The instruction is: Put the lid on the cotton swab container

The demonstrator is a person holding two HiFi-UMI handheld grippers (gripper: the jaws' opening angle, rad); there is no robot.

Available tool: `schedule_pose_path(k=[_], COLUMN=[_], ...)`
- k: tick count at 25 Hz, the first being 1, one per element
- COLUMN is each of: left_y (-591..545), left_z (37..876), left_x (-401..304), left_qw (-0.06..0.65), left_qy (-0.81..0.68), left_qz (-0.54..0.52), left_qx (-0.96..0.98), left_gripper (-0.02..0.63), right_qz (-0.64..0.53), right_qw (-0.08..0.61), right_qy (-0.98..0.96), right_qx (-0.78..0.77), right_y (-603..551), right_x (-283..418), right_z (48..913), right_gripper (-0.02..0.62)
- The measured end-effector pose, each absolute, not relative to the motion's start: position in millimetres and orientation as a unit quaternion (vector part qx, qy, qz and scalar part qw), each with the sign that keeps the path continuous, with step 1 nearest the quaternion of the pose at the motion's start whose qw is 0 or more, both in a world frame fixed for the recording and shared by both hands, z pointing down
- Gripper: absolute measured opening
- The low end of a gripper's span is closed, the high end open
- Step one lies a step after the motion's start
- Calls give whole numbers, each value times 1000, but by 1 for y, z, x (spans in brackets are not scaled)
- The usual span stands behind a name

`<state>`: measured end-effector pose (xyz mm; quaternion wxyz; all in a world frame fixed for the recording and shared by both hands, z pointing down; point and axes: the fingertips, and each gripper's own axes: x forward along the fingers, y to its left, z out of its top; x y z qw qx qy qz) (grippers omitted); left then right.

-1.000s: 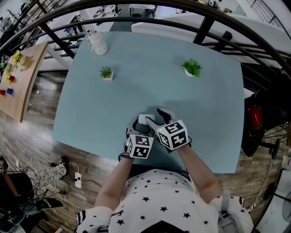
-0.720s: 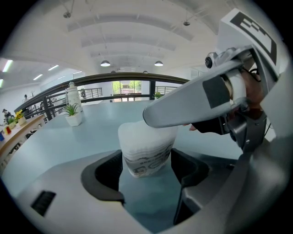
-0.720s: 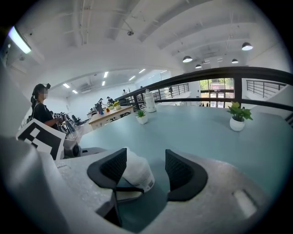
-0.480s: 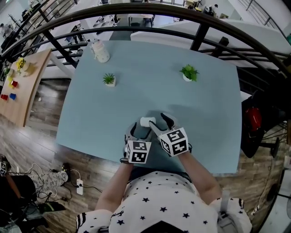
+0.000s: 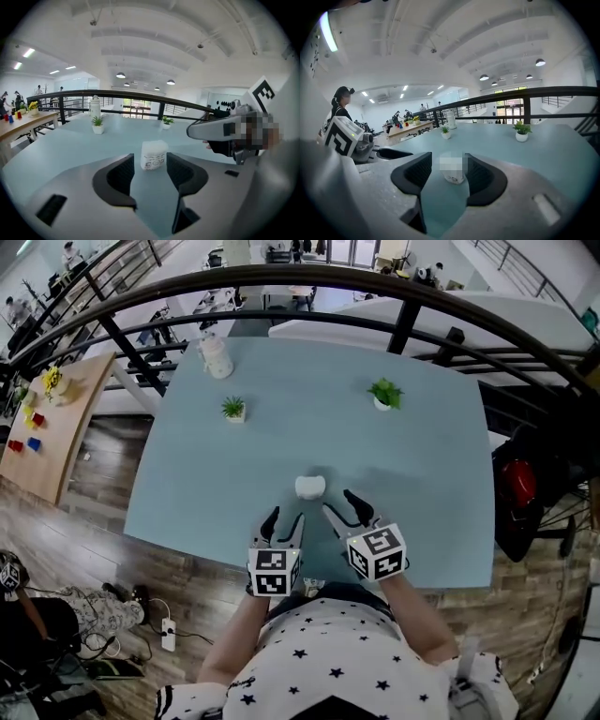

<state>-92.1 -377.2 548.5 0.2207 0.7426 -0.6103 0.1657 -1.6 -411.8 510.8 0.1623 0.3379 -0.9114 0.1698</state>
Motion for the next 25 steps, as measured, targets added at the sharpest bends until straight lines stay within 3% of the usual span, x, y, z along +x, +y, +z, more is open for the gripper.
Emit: schedule_pose_path(k=[13, 25], left_y=[-283, -162], left_z=[494, 488], left_x=[-104, -101], left_qw=[186, 178], left_qy=[-629, -605], left_qz=[109, 102], left_qx=[747, 770], left_gripper=[50, 17], right_qz=[151, 125], right_qw=[129, 112], right_qy=[-909, -912], right_qx=[367, 375], right_y=[-313, -192], right_x=[8, 5], right_z=[481, 464], right_gripper=[31, 8])
